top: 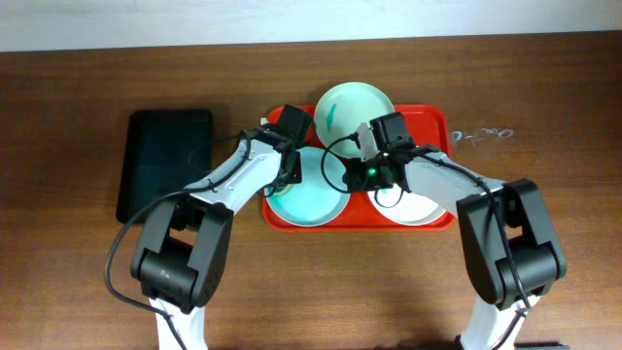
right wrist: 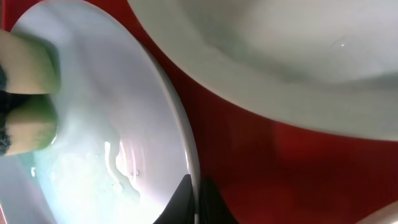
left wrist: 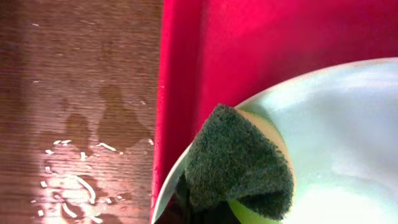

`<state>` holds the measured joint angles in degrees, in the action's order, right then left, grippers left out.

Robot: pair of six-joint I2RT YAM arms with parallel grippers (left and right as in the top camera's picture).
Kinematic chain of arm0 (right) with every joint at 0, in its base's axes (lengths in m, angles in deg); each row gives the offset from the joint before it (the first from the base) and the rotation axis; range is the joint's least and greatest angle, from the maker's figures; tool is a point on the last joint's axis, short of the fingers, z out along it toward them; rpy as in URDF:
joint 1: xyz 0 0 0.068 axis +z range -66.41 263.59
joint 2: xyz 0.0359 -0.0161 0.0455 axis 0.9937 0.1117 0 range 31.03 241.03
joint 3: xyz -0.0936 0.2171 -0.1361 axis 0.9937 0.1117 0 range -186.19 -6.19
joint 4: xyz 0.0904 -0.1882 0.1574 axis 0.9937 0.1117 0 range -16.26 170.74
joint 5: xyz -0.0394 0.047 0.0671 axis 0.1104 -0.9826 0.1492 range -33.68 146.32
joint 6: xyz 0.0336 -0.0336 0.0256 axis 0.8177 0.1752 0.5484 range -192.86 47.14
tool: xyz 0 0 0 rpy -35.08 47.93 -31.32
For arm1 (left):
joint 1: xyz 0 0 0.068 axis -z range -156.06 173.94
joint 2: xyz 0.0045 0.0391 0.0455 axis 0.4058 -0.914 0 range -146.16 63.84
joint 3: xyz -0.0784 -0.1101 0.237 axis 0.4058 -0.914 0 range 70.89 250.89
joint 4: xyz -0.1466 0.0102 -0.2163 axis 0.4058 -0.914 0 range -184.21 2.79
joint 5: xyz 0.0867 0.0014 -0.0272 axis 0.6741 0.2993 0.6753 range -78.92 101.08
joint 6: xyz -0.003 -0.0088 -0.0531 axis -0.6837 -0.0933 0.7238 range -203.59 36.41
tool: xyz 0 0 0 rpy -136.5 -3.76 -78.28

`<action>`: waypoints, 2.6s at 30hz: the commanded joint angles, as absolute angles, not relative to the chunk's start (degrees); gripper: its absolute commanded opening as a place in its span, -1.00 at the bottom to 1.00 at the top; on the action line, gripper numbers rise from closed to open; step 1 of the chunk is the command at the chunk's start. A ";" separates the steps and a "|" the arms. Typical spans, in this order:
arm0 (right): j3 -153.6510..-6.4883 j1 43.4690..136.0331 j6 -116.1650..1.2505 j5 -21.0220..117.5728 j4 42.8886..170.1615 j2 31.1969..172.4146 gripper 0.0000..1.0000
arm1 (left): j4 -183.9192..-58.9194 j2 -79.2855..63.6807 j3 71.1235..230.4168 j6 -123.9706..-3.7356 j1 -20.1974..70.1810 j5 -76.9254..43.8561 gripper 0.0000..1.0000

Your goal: Clean dirty plates on tray and stack at the side

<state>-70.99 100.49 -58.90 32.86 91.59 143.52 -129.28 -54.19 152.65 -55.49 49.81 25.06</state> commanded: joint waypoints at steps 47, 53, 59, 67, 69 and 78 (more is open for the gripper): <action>-113.76 131.84 -77.94 127.12 137.09 141.97 -0.92 | -124.38 -42.43 150.88 -57.96 16.26 15.51 0.64; -113.78 107.77 -73.68 58.73 131.39 141.97 -0.92 | -125.87 -41.69 150.86 -57.96 16.26 15.35 0.99; -113.43 73.50 -71.62 25.71 128.74 149.18 -0.92 | -126.30 -41.69 150.86 -57.96 16.28 15.35 0.99; -113.43 49.39 -55.84 37.95 121.99 159.02 -0.92 | -127.05 -41.69 150.81 -57.96 16.26 15.38 0.98; -113.37 46.03 -57.63 41.99 123.23 159.02 -0.91 | -126.87 -41.69 150.81 -57.96 16.28 15.38 0.97; -107.45 45.68 -61.68 46.71 125.44 158.89 -0.02 | -126.74 -41.69 150.81 -57.96 16.26 15.35 0.96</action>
<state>-107.82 45.55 -61.19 45.25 124.83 159.26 -126.83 -42.43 150.33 -57.63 16.37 15.75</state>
